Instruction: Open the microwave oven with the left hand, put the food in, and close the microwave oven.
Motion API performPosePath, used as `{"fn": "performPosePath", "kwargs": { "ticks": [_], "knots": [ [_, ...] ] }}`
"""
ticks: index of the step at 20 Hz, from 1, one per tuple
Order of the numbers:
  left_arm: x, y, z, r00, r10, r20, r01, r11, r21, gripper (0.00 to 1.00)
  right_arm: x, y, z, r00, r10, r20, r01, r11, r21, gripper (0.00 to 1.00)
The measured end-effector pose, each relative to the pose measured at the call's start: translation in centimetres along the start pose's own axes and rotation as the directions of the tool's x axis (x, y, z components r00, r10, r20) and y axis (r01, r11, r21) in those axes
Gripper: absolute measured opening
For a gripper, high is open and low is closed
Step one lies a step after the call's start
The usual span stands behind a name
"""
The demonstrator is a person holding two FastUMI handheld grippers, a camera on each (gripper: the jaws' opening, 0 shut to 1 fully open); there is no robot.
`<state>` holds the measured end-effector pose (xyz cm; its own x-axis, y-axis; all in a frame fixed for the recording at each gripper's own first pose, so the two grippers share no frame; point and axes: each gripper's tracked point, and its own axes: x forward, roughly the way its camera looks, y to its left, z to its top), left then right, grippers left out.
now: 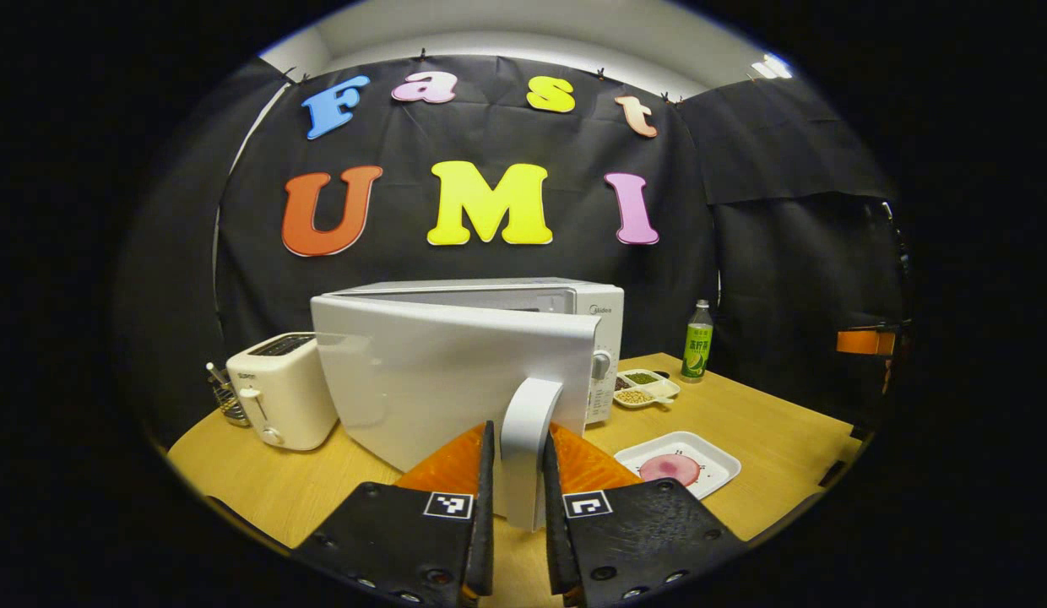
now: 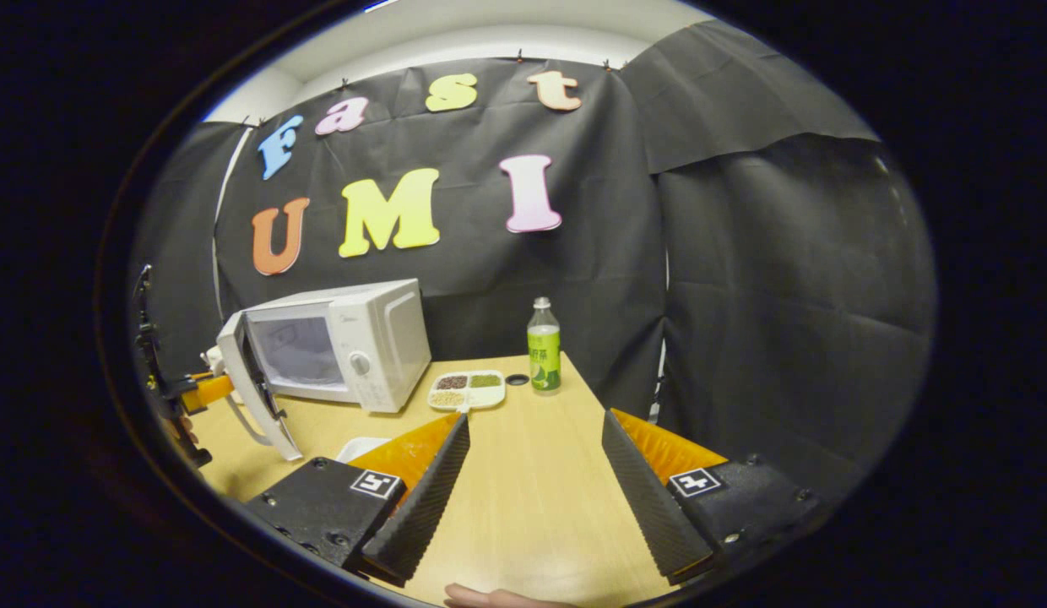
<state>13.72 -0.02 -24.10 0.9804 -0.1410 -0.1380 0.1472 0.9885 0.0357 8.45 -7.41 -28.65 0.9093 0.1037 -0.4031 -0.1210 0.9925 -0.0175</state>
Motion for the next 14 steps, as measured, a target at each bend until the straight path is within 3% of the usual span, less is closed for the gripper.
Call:
{"fn": "performPosePath", "kwargs": {
  "ticks": [2, 3, 4, 5, 6, 8, 11, 13, 14],
  "knots": [
    [-2.7, 3.3, -0.5, 0.996, 0.089, -0.001, -0.089, 0.996, 0.017, 0.35, 0.2, 1.2, -0.5, 0.999, 0.022, -0.026, -0.022, 1.0, 0.006, 1.0],
    [-4.1, 5.0, -0.7, 0.99, 0.139, -0.003, -0.138, 0.99, 0.025, 0.37, 0.3, 1.8, -0.6, 0.999, 0.034, -0.038, -0.034, 0.999, 0.009, 0.92],
    [-6.0, 6.8, -1.1, 0.982, 0.189, -0.009, -0.189, 0.982, 0.024, 0.6, 0.6, 2.4, -0.7, 0.998, 0.046, -0.05, -0.046, 0.999, 0.013, 1.0],
    [-7.5, 8.3, -1.5, 0.974, 0.228, -0.016, -0.227, 0.974, 0.015, 0.58, 1.0, 3.0, -0.6, 0.996, 0.061, -0.06, -0.06, 0.998, 0.015, 1.0],
    [-9.1, 9.9, -1.7, 0.964, 0.267, -0.016, -0.267, 0.964, 0.005, 0.8, 1.5, 3.6, -0.6, 0.995, 0.072, -0.071, -0.072, 0.997, 0.01, 1.0],
    [-12.6, 13.0, -1.8, 0.937, 0.347, -0.031, -0.348, 0.937, -0.038, 0.91, 3.0, 4.6, -1.0, 0.989, 0.093, -0.112, -0.096, 0.995, -0.018, 1.0],
    [-16.3, 15.7, -0.6, 0.9, 0.435, -0.019, -0.435, 0.898, -0.066, 0.91, 5.6, 6.2, -1.4, 0.97, 0.134, -0.204, -0.149, 0.987, -0.062, 1.0],
    [-17.4, 15.8, 0.3, 0.892, 0.452, -0.01, -0.452, 0.89, -0.053, 0.9, 7.5, 7.4, -2.0, 0.945, 0.168, -0.282, -0.196, 0.978, -0.072, 1.0],
    [-17.6, 15.5, 1.1, 0.889, 0.457, 0.004, -0.457, 0.889, -0.038, 0.78, 8.5, 7.8, -2.4, 0.929, 0.176, -0.326, -0.21, 0.975, -0.074, 1.0]
  ]
}}
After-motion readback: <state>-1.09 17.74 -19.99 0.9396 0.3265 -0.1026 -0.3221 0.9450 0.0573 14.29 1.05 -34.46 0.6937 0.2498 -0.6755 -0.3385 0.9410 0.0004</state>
